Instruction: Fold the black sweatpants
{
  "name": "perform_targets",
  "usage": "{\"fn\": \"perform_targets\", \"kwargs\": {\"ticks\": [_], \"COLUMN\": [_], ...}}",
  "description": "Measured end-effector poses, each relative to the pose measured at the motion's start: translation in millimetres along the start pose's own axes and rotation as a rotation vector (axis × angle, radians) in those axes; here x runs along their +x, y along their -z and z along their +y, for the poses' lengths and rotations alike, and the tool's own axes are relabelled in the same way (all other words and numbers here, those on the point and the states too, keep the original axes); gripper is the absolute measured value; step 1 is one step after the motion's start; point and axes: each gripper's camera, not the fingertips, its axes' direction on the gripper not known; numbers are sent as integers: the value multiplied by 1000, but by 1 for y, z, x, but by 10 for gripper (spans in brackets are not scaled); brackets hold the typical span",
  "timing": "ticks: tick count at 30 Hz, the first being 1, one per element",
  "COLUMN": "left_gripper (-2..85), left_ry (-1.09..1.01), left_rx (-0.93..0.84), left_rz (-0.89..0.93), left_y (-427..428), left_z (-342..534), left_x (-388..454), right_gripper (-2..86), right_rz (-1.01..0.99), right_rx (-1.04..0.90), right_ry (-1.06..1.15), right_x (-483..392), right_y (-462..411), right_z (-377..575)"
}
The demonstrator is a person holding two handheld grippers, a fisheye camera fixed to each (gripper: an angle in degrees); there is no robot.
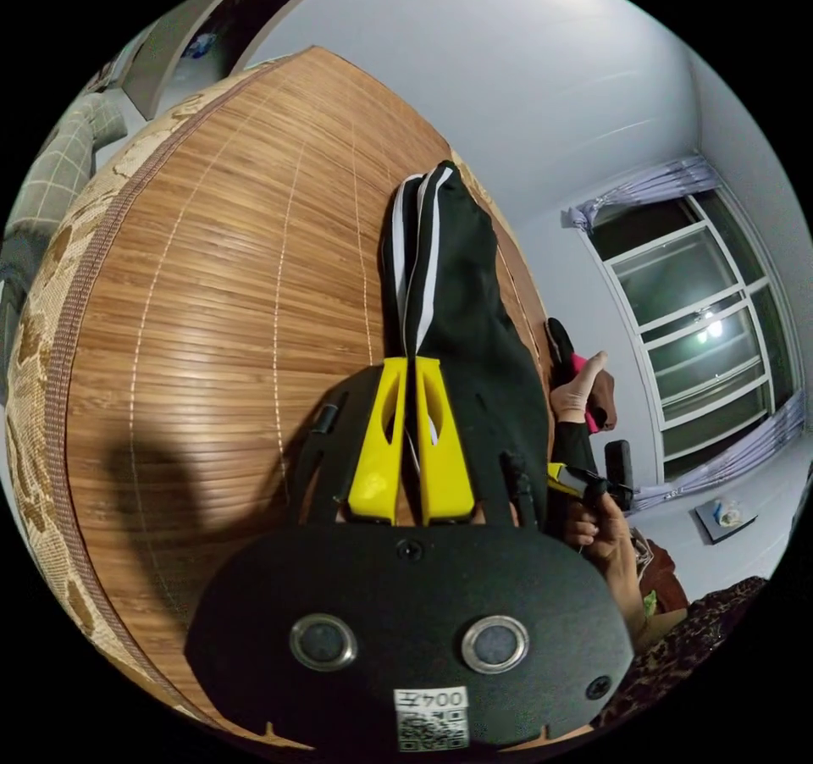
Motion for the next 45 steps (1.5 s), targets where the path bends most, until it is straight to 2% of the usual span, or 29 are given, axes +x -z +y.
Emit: {"fn": "perform_targets", "kwargs": {"ticks": [4,6,7,8,10,12,14,16,20,26,34,39,45], "left_gripper": [19,20,21,22,24,28,35,42,70,98,76,34,25], "left_ry": [6,3,-2,-5,-8,-9,-48,-80,-186,-222,-291,-484,-953], "left_rx": [6,2,-6,-17,-32,-41,73,106,7,-86,-287,-170,33], "left_rz": [28,30,38,41,35,25,11,-4,-46,-170,-147,-251,-486], "left_y": [-7,-11,-14,-18,-21,-18,0,1,-39,-110,-199,-204,-194], "left_z": [-13,-19,-23,-27,-34,-42,-57,-80,-157,-253,-298,-270,-205], "left_x": [-1,1,3,5,10,19,35,48,87,131,180,235,357], "right_gripper": [35,31,31,33,36,38,43,50,52,53,51,41,23], "right_rz": [-66,139,352,402,308,283,324,311,265,171,206,240,257], "right_rx": [44,86,62,29,-20,11,78,151,257,138,10,-41,-30], "right_ry": [99,208,231,213,147,144,187,237,357,398,411,415,443], "right_x": [-23,-53,-64,-61,-49,-50,-64,-76,-104,-118,-132,-139,-152], "right_y": [2,11,7,0,-5,2,13,20,19,-21,-56,-72,-74], "right_z": [4,13,17,17,12,13,19,25,26,8,-5,-6,-1]}}
